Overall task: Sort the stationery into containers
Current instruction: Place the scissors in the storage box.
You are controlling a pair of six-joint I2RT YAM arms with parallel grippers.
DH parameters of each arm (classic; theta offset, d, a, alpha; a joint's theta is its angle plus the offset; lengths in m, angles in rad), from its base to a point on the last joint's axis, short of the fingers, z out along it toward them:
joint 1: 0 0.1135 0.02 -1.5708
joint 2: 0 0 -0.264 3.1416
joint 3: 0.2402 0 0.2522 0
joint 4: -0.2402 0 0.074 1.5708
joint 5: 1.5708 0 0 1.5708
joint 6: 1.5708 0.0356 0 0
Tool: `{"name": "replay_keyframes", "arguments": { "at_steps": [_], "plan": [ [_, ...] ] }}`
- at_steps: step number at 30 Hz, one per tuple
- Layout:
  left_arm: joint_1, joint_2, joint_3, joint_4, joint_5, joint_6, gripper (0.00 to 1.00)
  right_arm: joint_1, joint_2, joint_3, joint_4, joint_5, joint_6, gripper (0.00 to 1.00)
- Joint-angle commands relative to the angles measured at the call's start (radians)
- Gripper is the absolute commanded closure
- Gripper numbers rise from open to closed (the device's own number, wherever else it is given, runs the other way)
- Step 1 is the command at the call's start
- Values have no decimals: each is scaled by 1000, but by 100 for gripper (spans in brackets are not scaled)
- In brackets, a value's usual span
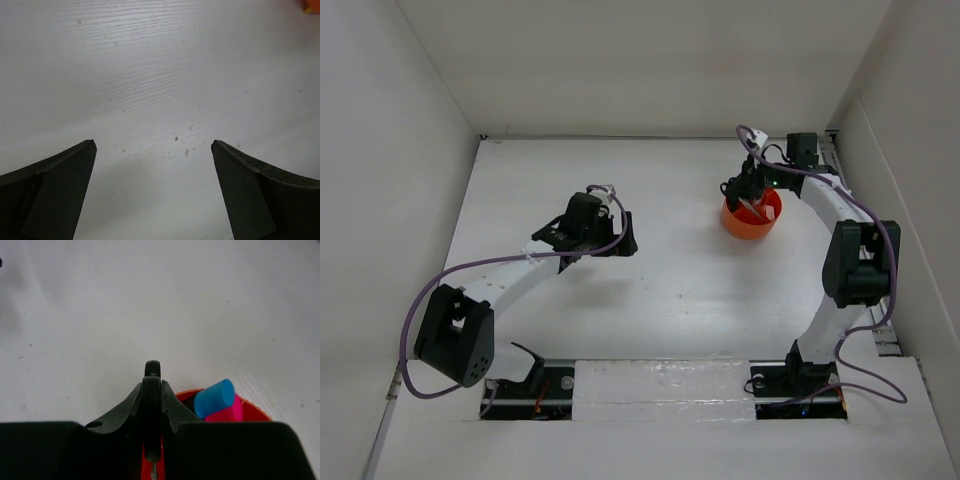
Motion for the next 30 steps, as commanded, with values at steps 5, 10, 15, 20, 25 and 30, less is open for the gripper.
{"name": "replay_keyframes", "arguments": {
  "at_steps": [5, 10, 15, 20, 25, 30],
  "plan": [
    [1, 7, -6, 24, -15, 4, 0, -3, -29, -8, 54, -32, 2, 87],
    [1, 30, -6, 24, -15, 4, 0, -3, -29, -8, 54, -41, 2, 84],
    [1, 39, -6, 24, -15, 4, 0, -3, -18, -8, 54, -41, -7, 83],
    [1, 39, -6, 15, -24, 4, 0, 6, -7, 1, 28, -41, -27, 82],
    [1, 57, -6, 15, -24, 4, 0, 6, -7, 10, -6, -41, -47, 80],
    [1, 57, -6, 15, -33, 4, 0, 6, -7, 20, -15, -41, -56, 79]
  ]
}}
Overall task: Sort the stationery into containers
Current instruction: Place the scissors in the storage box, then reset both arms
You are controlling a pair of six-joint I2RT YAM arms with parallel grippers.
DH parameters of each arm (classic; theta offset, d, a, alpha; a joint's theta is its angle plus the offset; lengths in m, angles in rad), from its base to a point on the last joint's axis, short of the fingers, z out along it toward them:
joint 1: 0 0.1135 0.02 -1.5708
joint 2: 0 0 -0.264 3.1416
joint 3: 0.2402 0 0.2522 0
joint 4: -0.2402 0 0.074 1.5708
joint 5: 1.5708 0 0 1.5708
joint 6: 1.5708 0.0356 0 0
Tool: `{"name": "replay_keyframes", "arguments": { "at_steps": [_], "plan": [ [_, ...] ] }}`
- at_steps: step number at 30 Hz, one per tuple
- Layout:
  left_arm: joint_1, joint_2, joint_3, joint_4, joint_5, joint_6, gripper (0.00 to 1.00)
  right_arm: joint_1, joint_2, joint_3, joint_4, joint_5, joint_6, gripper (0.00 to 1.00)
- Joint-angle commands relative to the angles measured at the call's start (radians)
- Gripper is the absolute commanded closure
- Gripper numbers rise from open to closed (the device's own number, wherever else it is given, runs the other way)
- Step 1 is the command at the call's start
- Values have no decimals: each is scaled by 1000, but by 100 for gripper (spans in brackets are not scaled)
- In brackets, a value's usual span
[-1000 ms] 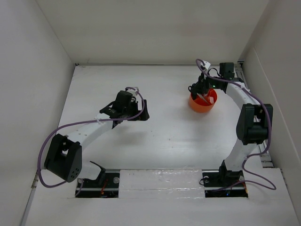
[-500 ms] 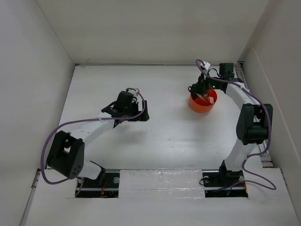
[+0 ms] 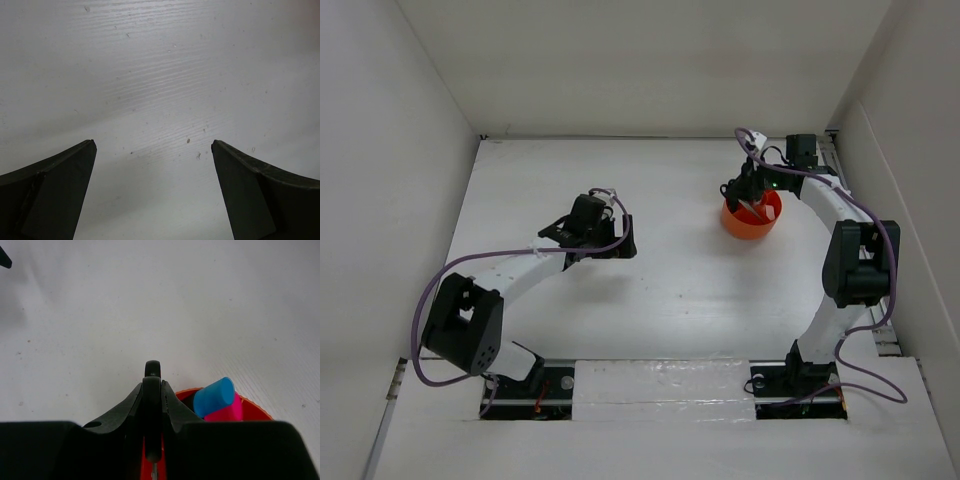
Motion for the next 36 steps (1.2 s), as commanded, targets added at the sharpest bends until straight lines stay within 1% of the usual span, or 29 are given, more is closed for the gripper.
{"name": "replay_keyframes", "arguments": {
  "at_steps": [1, 7, 9, 14, 15, 18, 20, 22, 23, 24, 26, 27, 28, 31, 33, 34, 36],
  "plan": [
    [1, -7, -6, 10, -10, 4, 0, 5, -7, 29, -9, -40, -33, 79],
    [1, 2, -6, 10, -10, 4, 0, 5, -7, 29, -9, -49, -33, 78],
    [1, 2, -6, 10, -10, 4, 0, 5, -17, 15, 23, -49, -10, 75],
    [1, 2, -6, 10, -19, 4, 0, 14, -35, -19, 57, -49, 2, 73],
    [1, 2, -6, 10, -19, 4, 0, 14, -35, -19, 57, -49, 13, 68],
    [1, 2, -6, 10, -19, 4, 0, 24, -35, -19, 57, -40, 13, 67],
    [1, 2, -6, 10, -19, 4, 0, 24, -62, -19, 70, -63, 22, 67],
    [1, -7, -6, 10, -19, 4, 0, 24, -95, -19, 92, -78, 48, 64],
    [1, -7, -6, 10, -19, 4, 0, 24, -105, -10, 92, -101, 59, 64],
    [1, -7, -6, 10, -19, 4, 0, 24, -116, -10, 104, -114, 74, 57],
    [1, -16, -6, 10, -28, 4, 0, 24, -151, 15, 104, -125, 94, 54],
    [1, -16, -6, 10, -28, 4, 0, 24, -164, 30, 104, -135, 111, 36],
    [1, -16, -6, 10, -28, 4, 0, 33, -176, 44, 104, -123, 111, 1],
    [1, -26, -6, 10, -28, 4, 0, 33, -211, 56, 88, -89, 122, 1],
    [1, -45, -6, 10, -39, 4, 0, 33, -221, 98, 74, -89, 146, 1],
    [1, -46, -6, 1, -51, 4, 0, 33, -221, 110, 90, -73, 185, 1],
    [1, -68, 4, 1, -62, -9, 0, 53, -259, 110, 191, -37, 338, 1]
  ]
}}
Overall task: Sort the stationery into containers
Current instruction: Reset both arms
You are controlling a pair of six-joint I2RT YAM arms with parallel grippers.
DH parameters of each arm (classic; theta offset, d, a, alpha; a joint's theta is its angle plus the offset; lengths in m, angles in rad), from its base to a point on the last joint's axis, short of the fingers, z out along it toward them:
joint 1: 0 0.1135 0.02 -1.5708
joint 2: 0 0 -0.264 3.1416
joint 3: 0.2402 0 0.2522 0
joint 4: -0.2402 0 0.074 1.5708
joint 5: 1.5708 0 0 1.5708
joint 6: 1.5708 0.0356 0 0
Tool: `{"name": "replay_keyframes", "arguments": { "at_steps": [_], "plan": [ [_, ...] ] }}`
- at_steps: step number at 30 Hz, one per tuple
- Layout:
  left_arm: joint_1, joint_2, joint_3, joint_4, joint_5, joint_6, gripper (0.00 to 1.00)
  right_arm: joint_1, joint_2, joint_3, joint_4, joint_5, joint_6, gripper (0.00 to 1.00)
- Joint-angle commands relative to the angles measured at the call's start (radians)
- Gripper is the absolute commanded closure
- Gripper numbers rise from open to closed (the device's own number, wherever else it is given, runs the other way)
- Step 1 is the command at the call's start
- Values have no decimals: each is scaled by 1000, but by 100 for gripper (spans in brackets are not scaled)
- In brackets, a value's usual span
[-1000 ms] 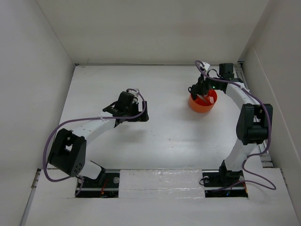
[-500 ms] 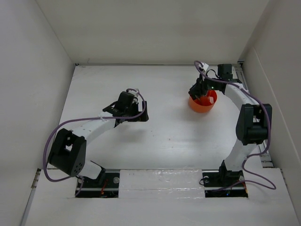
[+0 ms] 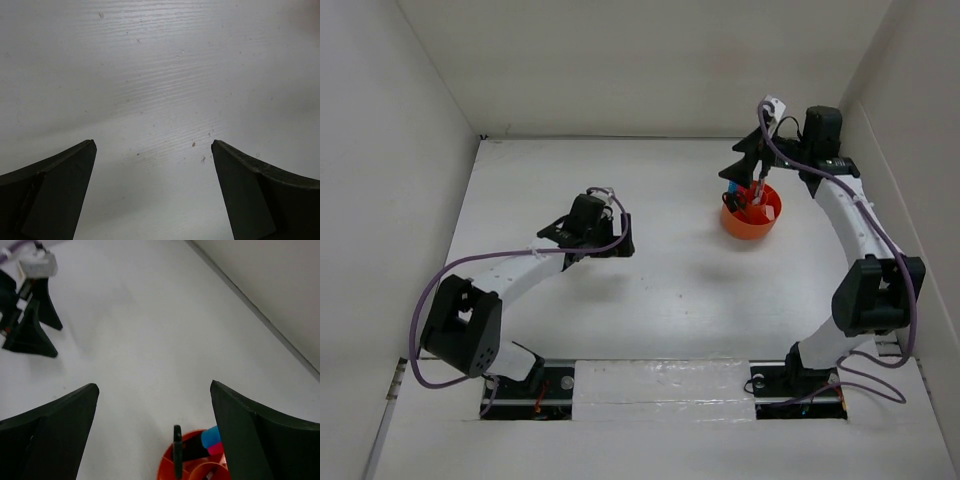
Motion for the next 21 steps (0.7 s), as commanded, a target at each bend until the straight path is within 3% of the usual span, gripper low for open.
{"name": "replay_keyframes", "arguments": {
  "at_steps": [1, 4, 6, 9, 12, 16, 21],
  "plan": [
    [1, -62, 4, -7, -42, -19, 0, 38, -65, 43, 180, 44, 284, 1],
    [1, -62, 77, -70, -136, -53, 0, 168, -135, 103, 160, 320, 398, 1],
    [1, -41, 167, -137, -249, -89, 0, 289, -175, 169, 69, 628, 422, 1],
    [1, 8, 439, -295, -421, -122, 0, 392, -241, 233, -44, 989, 503, 1],
    [10, 45, 716, -418, -542, -133, 0, 392, -269, 365, -247, 1200, 629, 1],
    [105, 79, 994, -577, -531, -201, 0, 345, -293, 493, -487, 1236, 669, 1],
    [156, -18, 1023, -645, -572, -211, 0, 331, -449, 520, -641, 1319, 658, 1]
  ]
}}
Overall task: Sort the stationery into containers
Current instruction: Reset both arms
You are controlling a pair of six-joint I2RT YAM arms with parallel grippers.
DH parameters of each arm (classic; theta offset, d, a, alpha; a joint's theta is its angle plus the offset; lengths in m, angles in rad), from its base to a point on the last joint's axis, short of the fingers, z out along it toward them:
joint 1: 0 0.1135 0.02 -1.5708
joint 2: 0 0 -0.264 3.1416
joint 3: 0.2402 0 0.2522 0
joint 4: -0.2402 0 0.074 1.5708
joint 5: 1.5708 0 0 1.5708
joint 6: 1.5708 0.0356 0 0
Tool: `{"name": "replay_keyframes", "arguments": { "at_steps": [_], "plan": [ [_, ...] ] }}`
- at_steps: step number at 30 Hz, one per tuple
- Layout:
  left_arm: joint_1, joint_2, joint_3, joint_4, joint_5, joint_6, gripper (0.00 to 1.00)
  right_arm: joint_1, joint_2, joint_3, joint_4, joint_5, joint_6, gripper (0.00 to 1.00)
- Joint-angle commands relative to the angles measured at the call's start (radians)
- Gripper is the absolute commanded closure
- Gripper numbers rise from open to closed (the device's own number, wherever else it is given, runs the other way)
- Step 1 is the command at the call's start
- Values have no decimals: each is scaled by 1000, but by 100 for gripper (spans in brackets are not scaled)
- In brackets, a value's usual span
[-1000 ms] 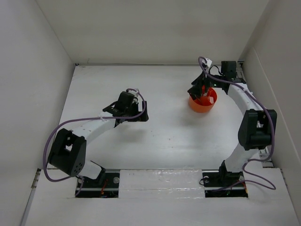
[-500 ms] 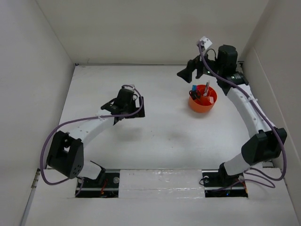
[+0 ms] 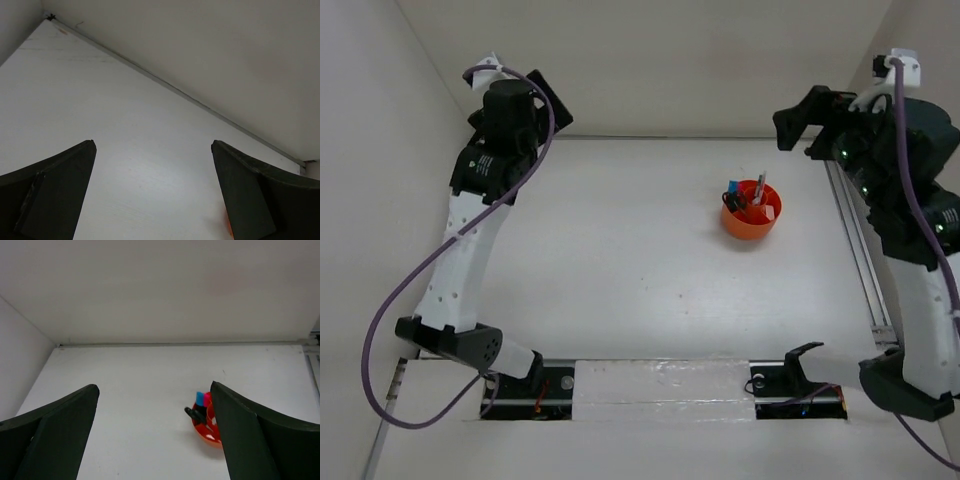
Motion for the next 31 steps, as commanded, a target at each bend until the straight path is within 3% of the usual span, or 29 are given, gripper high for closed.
{"name": "replay_keyframes", "arguments": {
  "at_steps": [1, 8, 14, 31],
  "plan": [
    [-6, -81, -31, -152, -71, -37, 0, 0, -108, -18, -180, 120, 31, 1],
    [-6, -247, -90, -264, -182, -119, 0, -21, -243, -20, -250, 169, 86, 1],
    [-6, -326, -216, -249, -240, -120, 0, -21, -301, -20, -261, 234, 86, 1],
    [-6, -386, -178, -263, -314, -158, 0, -21, -292, 6, -223, 205, 48, 1]
  ]
}}
